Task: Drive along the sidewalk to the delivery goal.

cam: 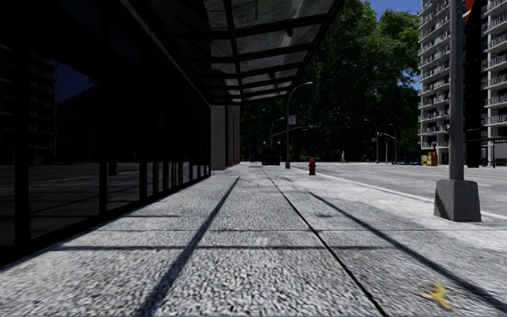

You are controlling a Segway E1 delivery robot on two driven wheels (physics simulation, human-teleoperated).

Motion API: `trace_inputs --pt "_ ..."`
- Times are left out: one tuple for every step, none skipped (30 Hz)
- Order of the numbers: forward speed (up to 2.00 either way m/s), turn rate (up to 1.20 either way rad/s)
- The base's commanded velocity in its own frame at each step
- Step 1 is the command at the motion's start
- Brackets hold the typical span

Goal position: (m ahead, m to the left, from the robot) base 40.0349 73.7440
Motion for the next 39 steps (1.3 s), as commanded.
trace_inputs --pt "1.93 0.0" --pt "1.93 0.0" --pt "1.93 0.0" --pt "1.93 0.0" --pt "1.93 0.0" --pt "1.93 0.0" --pt "1.93 0.0" --pt "1.93 0.0" --pt "1.93 0.0" --pt "1.93 0.0" --pt "1.93 0.0" --pt "1.93 0.0" --pt "1.93 0.0" --pt "1.93 0.0" --pt "1.93 0.0" --pt "1.93 0.0" --pt "1.93 0.0" --pt "1.93 0.0" --pt "1.93 0.0" --pt "1.93 0.0" --pt "1.93 0.0" --pt "1.93 0.0" --pt "1.93 0.0" --pt "1.93 0.0" --pt "1.93 0.0" --pt "1.93 0.0" --pt "1.93 0.0" --pt "1.93 0.0" --pt "1.93 0.0" --pt "1.93 0.0" --pt "1.93 0.0" --pt "1.93 0.0" --pt "1.93 0.0" --pt "1.93 0.0" --pt "1.93 0.0" --pt "1.93 0.0" --pt "1.93 0.0" --pt "1.93 0.0" --pt "1.93 0.0"
